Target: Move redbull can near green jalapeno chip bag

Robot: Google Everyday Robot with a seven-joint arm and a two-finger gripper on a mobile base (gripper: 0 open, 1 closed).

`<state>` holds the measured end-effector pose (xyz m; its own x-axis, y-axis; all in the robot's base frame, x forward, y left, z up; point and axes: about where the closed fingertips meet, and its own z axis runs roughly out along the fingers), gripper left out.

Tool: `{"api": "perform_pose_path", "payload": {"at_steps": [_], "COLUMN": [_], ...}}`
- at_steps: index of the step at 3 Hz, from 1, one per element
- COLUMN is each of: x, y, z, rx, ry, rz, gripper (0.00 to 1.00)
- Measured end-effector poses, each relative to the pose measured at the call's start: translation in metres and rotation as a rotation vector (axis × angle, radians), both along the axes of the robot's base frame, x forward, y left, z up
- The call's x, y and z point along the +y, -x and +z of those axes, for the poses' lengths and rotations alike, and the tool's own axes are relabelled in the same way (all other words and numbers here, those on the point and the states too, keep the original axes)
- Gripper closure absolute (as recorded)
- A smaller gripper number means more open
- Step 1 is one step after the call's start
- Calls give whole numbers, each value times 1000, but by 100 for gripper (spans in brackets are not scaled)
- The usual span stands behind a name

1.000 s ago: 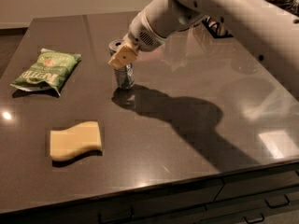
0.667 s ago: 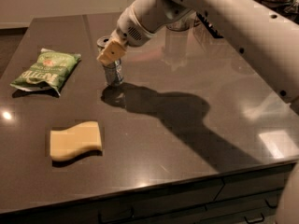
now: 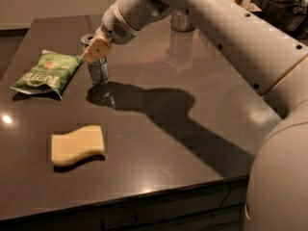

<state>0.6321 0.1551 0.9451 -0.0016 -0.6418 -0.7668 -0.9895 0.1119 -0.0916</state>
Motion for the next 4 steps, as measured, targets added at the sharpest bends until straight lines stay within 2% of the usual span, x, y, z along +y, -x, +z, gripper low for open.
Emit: {"api": "perform_pose_path", "payload": {"at_steps": [1,2,4], "x": [21,41,51], "y": [-4,-8,-10], "z": [0,-12,-25], "rx": [-6,13,35], "ry": [-14,-2,6], "rz": [31,53,67], "gripper": [100,79,33]}}
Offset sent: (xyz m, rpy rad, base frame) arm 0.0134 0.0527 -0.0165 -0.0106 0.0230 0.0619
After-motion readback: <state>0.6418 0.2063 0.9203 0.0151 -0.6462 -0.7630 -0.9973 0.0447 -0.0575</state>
